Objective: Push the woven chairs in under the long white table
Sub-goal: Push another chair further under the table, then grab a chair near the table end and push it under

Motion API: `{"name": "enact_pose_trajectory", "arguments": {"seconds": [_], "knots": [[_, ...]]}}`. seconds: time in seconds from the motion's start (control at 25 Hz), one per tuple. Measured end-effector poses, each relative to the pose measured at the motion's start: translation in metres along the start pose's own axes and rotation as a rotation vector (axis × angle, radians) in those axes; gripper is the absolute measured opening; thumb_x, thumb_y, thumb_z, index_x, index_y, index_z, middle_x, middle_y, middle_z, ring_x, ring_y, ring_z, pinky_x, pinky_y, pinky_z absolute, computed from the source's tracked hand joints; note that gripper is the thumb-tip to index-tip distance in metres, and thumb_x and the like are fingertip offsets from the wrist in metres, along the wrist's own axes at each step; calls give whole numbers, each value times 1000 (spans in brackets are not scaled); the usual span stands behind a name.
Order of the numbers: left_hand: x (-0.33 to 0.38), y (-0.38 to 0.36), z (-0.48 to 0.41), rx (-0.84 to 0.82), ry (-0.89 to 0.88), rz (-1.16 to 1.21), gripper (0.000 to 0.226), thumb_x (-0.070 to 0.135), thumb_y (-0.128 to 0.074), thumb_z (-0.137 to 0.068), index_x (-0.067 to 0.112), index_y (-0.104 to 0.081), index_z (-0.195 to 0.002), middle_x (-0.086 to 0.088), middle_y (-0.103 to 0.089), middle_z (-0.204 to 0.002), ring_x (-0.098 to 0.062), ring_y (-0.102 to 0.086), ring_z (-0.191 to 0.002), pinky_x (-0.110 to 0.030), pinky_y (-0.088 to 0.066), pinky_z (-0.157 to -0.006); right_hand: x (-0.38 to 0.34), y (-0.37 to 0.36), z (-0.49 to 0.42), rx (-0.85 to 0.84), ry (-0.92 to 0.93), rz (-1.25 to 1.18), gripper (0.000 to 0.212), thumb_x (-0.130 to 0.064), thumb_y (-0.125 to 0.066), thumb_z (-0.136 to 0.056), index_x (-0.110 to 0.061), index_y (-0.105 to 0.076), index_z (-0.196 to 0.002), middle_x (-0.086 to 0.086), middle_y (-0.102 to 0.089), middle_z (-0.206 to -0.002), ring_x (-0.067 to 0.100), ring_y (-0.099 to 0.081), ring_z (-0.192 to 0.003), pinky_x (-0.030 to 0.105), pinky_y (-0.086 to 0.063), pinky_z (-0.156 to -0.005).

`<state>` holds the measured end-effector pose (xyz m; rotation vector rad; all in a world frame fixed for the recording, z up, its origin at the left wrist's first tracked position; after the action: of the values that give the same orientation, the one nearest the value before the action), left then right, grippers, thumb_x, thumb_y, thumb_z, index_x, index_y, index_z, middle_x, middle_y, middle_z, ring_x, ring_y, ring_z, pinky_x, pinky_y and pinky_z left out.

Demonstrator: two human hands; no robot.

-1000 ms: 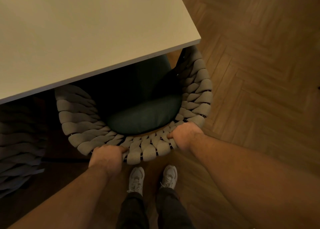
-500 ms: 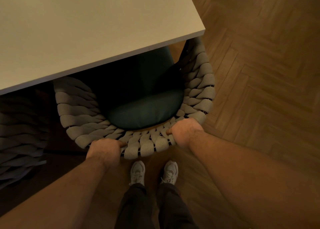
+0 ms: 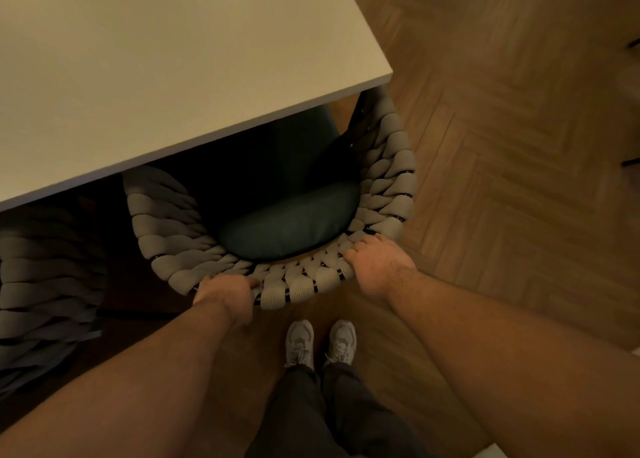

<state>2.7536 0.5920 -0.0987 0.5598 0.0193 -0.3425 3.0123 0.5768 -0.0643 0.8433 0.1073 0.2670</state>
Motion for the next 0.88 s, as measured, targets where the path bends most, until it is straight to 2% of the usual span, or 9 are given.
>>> {"name": "enact_pose_trajectory", "arguments": {"seconds": [0.04,0.08,0.16,0.2,0.24,0.36,0.52,0.68,0.88], "knots": [[1,3,5,-17,-12,46,58,33,-67,-92,39,-50,-148,0,-61,-138,-24,-56,-128,-49,-39,-116,2,5,11,-8,-6,-61,56,-18,-57,-101,-23,-44,-155,4,-45,-160,26,-34,-152,47,-26,-127],[3,9,11,-25,-34,93,51,36,-69,-91,34,-58,-140,1,-64,-130,-22,-59,-121,-44,-44,-111,6,11,21,-20,-24,-131,55,-15,-57,-100,-23,-46,-154,3,-49,-157,26,-38,-149,45,-33,-123],[8,26,23,-12,-90,155,34,39,-70,-91,26,-70,-122,3,-68,-111,-16,-63,-102,-33,-53,-89,18,30,37,-41,-89,-240,45,-17,-56,-99,-25,-57,-143,4,-62,-136,26,-57,-131,40,-51,-104],[10,39,28,16,-106,179,27,39,-71,-91,25,-73,-114,4,-69,-105,-14,-64,-97,-31,-54,-82,26,41,45,-18,-132,-276,44,-21,-57,-98,-27,-58,-142,4,-66,-129,25,-62,-122,39,-55,-98],[12,52,33,53,-109,215,22,38,-72,-92,26,-73,-110,5,-69,-105,-13,-65,-97,-31,-55,-82,34,52,52,16,-171,-321,45,-26,-58,-98,-29,-58,-143,3,-67,-128,24,-63,-120,39,-56,-96],[29,103,44,223,-133,348,20,33,-71,-94,30,-71,-114,8,-68,-113,-12,-64,-105,-32,-56,-94,74,83,78,159,-282,-447,48,-32,-65,-97,-32,-58,-144,2,-66,-134,22,-62,-122,39,-56,-99],[81,180,59,417,-195,446,34,34,-68,-97,33,-66,-131,9,-68,-123,-12,-64,-113,-35,-55,-101,156,116,107,308,-408,-507,53,-26,-62,-96,-27,-55,-149,5,-62,-143,24,-58,-129,37,-53,-103],[151,264,58,588,-224,422,46,37,-66,-98,31,-61,-143,8,-66,-137,-16,-62,-124,-35,-51,-107,259,129,120,349,-451,-530,60,-27,-63,-92,-29,-54,-151,5,-61,-145,25,-58,-131,36,-53,-103],[251,355,52,681,-154,529,52,40,-65,-96,25,-61,-145,-3,-67,-139,-26,-63,-123,-40,-53,-103,395,152,141,378,-401,-477,70,-31,-66,-90,-28,-47,-157,6,-60,-147,26,-57,-133,33,-49,-102]]}}
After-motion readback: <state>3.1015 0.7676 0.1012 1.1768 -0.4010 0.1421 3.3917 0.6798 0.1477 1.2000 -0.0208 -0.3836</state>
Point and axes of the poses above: each hand's wrist, its own z-axis away from the middle knuckle, its own y-axis out of the back of the hand, x = y × z, the point moved 5 cm from there along -z, towards the middle knuckle
